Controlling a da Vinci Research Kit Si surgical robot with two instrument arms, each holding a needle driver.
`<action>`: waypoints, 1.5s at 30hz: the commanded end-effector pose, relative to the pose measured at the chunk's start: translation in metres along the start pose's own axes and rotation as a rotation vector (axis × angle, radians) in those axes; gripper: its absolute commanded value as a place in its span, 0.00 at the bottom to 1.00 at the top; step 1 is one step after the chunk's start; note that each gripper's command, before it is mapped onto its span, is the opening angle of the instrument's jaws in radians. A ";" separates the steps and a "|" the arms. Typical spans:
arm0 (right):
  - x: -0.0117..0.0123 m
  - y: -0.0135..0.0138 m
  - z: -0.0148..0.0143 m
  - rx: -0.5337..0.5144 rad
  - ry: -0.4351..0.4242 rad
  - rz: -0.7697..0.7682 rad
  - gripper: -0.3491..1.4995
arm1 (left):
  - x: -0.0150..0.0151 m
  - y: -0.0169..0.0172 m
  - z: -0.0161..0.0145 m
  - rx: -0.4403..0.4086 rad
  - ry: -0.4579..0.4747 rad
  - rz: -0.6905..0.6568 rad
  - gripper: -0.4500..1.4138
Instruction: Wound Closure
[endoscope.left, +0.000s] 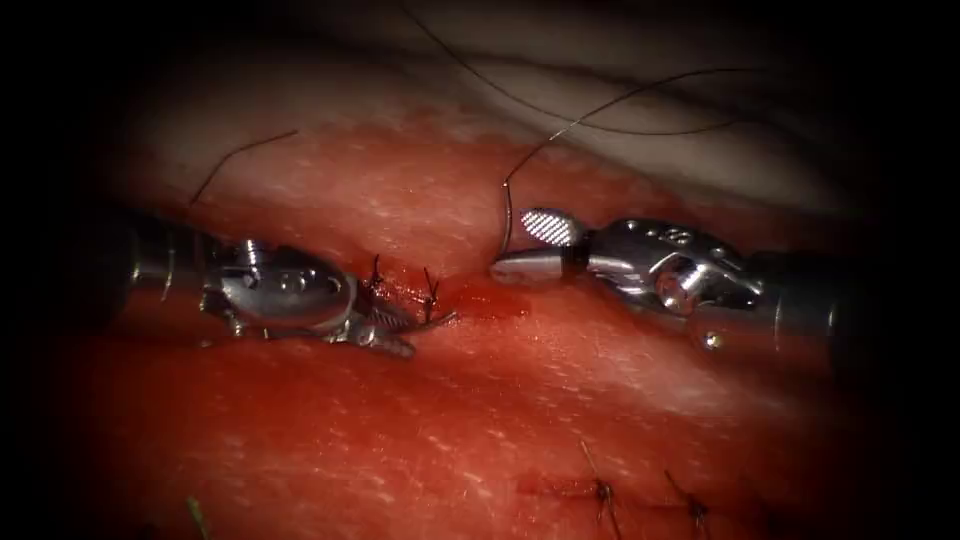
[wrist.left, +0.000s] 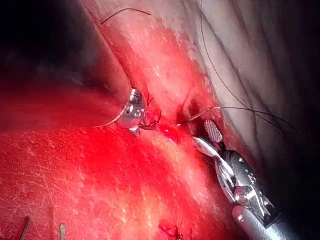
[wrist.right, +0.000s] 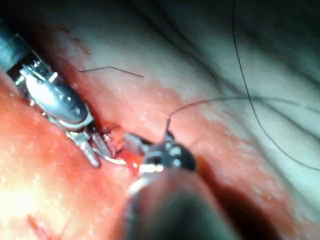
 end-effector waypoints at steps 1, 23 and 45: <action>-0.0001 0.0003 0.0012 -0.020 0.001 0.006 0.80 | -0.0003 0.0002 0.0009 -0.001 0.000 -0.001 0.40; -0.0006 0.0003 0.0048 -0.126 -0.067 0.046 0.36 | -0.0004 0.0006 0.0016 0.005 -0.002 0.001 0.40; -0.0010 0.0022 0.0070 0.220 0.059 -0.059 0.00 | -0.0008 0.0007 0.0019 0.000 -0.003 0.004 0.41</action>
